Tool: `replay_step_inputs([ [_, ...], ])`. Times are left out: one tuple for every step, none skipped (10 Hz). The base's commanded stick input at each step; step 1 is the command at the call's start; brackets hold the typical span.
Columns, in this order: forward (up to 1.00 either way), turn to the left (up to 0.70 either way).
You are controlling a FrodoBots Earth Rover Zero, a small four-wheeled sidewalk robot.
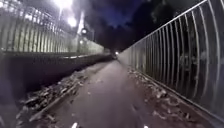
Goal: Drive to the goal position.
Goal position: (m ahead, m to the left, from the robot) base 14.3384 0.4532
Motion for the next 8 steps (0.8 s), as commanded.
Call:
replay_step_inputs([
  [0.30,0.01],
  [0.30,0.01],
  [0.30,0.01],
  [0.30,0.01],
  [0.30,0.01],
  [0.30,0.01],
  [0.30,0.01],
  [0.30,0.01],
])
